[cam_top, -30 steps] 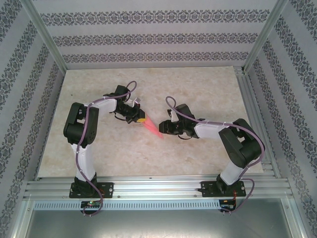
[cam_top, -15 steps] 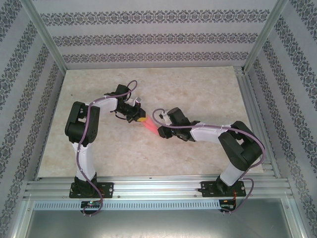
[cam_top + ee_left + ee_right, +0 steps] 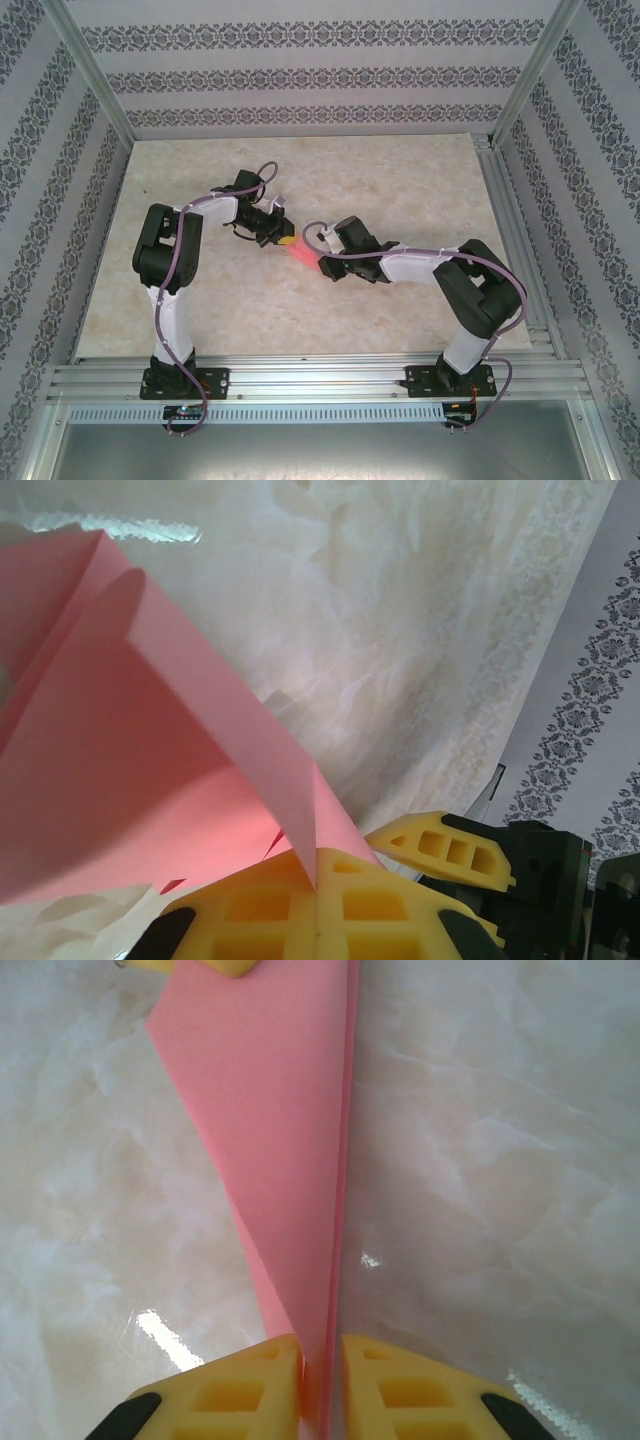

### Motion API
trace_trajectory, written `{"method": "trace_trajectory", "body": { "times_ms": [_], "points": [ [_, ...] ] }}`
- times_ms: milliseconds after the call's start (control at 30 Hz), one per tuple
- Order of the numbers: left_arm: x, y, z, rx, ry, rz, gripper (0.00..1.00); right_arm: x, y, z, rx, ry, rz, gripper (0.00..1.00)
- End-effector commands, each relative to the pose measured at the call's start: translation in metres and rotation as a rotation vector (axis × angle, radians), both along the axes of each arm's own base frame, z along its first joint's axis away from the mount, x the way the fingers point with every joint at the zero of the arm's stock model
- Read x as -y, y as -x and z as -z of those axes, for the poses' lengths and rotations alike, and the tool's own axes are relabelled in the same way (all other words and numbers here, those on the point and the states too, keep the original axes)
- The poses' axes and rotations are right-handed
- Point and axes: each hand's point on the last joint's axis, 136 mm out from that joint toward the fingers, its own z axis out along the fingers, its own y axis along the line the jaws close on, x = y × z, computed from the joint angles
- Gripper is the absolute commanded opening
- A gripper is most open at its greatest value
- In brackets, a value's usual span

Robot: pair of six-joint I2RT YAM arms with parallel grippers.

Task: Fold a paper plane with a square sheet of paper (pick it up from the middle)
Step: Fold the wing for the fifth time at the center of the table.

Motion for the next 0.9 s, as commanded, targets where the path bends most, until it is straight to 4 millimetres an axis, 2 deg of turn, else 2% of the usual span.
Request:
{"method": "trace_trajectory", "body": {
  "times_ms": [0,100,133,200,333,367,400,467,533,600,633,700,767,833,867],
  "points": [
    [-0.001,-0.004,-0.002,0.001,0.020,0.010,0.04,-0.009,0.003,-0.001,0.004,0.003,-0.058,0.18],
    [-0.002,-0.004,-0.002,0.003,0.018,0.010,0.04,-0.010,0.004,0.002,-0.006,0.013,-0.068,0.15],
    [-0.001,-0.004,-0.002,0.003,0.019,0.010,0.04,-0.009,0.003,0.002,0.000,0.020,-0.067,0.06],
    [-0.001,-0.004,-0.002,0.002,0.019,0.011,0.05,-0.009,0.001,-0.002,0.015,0.008,-0.058,0.04],
    [-0.001,-0.005,-0.003,0.001,0.018,0.009,0.08,-0.009,0.003,0.001,-0.007,0.009,-0.057,0.00],
    [-0.001,-0.006,-0.004,0.004,0.020,0.008,0.12,-0.007,0.003,0.002,-0.008,0.010,-0.049,0.00],
    [-0.001,-0.006,-0.006,0.007,0.023,0.006,0.21,-0.007,0.001,0.002,-0.004,0.007,-0.035,0.00],
    [0.000,-0.008,-0.014,0.021,0.031,-0.004,0.29,-0.007,0.002,0.003,0.000,-0.005,-0.032,0.00],
    [-0.001,-0.010,-0.022,0.036,0.029,-0.019,0.43,-0.008,0.003,0.005,-0.003,-0.006,-0.033,0.00],
    [-0.001,-0.011,-0.029,0.035,0.031,-0.046,0.50,-0.009,0.002,0.005,-0.001,-0.003,-0.034,0.00],
    [-0.001,-0.011,-0.032,0.035,0.032,-0.060,0.58,-0.010,0.002,0.004,0.005,-0.004,-0.037,0.00],
    [-0.002,-0.010,-0.038,0.038,0.029,-0.087,0.61,-0.011,0.003,0.005,0.010,0.002,-0.045,0.00],
    [-0.001,-0.007,-0.042,0.023,0.041,-0.132,0.71,-0.011,0.003,0.005,0.018,0.010,-0.046,0.00],
    [0.002,-0.005,-0.050,0.033,0.056,-0.166,0.76,-0.012,0.004,0.006,0.023,0.018,-0.051,0.00],
    [0.002,-0.003,-0.052,0.032,0.047,-0.192,0.83,-0.013,0.005,0.006,0.028,0.022,-0.056,0.00]
  ]
}}
